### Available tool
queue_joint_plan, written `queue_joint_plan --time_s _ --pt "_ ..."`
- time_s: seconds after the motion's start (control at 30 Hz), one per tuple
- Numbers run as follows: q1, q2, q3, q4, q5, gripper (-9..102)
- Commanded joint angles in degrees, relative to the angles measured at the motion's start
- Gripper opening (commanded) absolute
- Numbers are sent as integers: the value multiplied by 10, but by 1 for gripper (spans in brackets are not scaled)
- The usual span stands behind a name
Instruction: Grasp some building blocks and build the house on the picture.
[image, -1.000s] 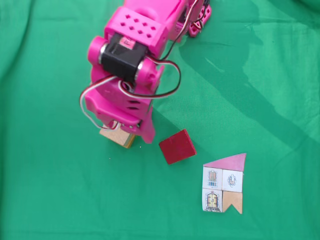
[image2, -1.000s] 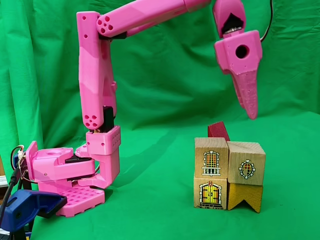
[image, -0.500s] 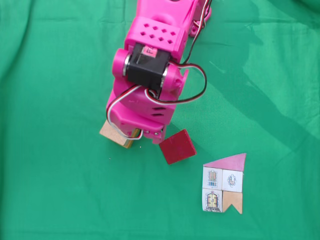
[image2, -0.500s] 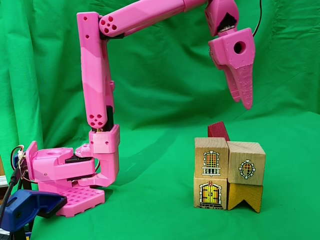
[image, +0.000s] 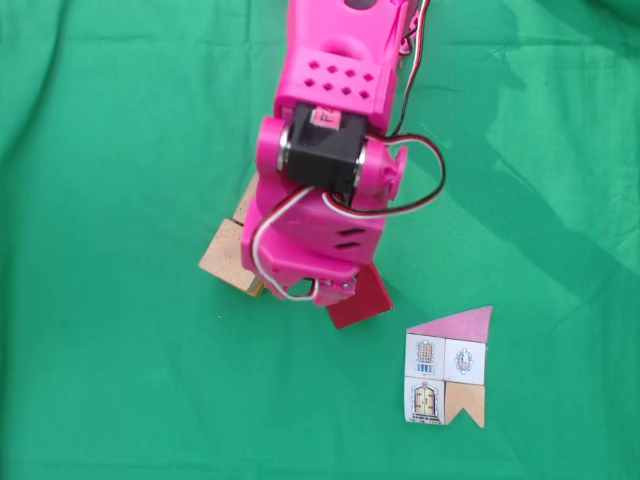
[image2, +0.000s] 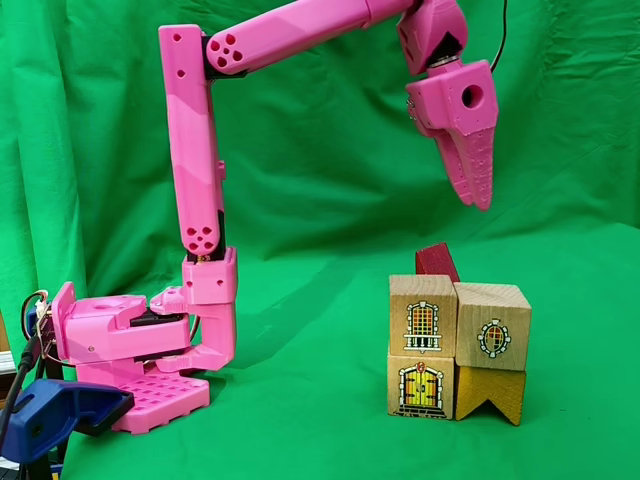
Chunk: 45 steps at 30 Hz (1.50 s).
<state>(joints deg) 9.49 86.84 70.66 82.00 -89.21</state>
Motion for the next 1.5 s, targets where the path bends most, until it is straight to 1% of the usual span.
queue_joint_plan --time_s 0.0,0.13,0.23,0.77,1.13,1.47 --pt "-3 4 16 -56 4 7" --pt "-4 16 76 -129 4 4" --pt "-4 34 114 -165 4 4" --pt "-37 126 262 -238 4 4" --pt "-36 192 381 -383 -4 4" --pt "-34 277 479 -396 -4 4"
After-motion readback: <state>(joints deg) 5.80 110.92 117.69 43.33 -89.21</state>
